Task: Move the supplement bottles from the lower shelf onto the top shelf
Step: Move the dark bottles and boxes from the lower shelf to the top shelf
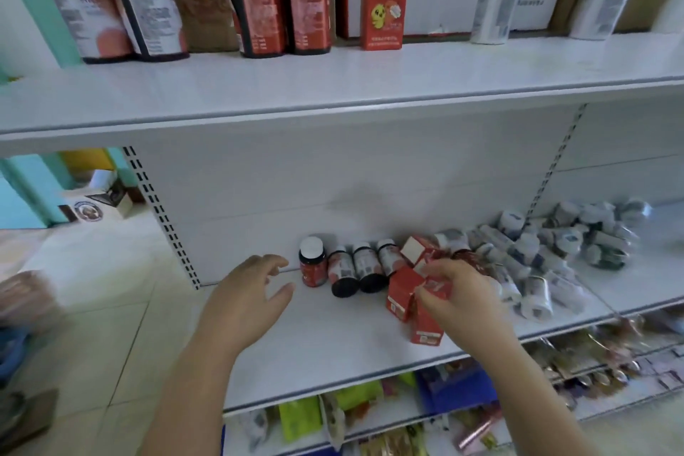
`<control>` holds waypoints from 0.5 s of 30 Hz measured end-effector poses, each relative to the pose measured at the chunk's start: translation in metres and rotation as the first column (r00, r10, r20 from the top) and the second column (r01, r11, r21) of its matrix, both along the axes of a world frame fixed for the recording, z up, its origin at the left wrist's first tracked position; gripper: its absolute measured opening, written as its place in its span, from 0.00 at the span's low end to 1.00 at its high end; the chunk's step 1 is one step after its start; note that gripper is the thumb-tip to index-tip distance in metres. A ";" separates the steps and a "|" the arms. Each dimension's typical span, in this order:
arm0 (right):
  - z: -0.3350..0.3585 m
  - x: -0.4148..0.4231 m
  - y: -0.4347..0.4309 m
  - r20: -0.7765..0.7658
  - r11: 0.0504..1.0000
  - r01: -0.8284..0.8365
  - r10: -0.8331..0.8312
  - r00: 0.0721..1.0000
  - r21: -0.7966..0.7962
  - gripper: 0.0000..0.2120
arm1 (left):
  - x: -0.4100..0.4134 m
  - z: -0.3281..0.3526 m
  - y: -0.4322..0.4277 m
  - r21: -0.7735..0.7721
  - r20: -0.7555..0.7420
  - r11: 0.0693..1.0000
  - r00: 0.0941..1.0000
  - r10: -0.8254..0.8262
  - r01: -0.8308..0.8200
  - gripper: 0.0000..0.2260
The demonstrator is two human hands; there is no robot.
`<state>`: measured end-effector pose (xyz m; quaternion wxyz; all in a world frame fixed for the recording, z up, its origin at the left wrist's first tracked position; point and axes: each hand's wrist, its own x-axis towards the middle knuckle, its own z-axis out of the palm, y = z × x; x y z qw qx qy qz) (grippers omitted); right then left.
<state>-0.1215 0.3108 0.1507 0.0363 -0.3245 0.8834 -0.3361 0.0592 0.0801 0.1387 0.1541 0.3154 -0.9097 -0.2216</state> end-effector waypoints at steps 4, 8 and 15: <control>-0.039 -0.030 -0.050 0.137 0.999 -0.023 0.029 0.990 -0.046 0.10 | -0.044 -0.044 -0.023 0.183 -0.077 0.978 0.991 0.113 -0.097 0.17; -0.076 -0.060 -0.114 0.152 0.985 -0.146 0.131 0.980 0.095 0.13 | -0.089 -0.084 -0.047 0.276 -0.059 0.944 0.977 0.205 -0.181 0.25; -0.132 -0.077 -0.203 0.014 0.854 -0.265 0.290 0.957 0.448 0.19 | -0.152 -0.123 -0.078 0.426 0.005 0.877 0.970 0.242 -0.221 0.26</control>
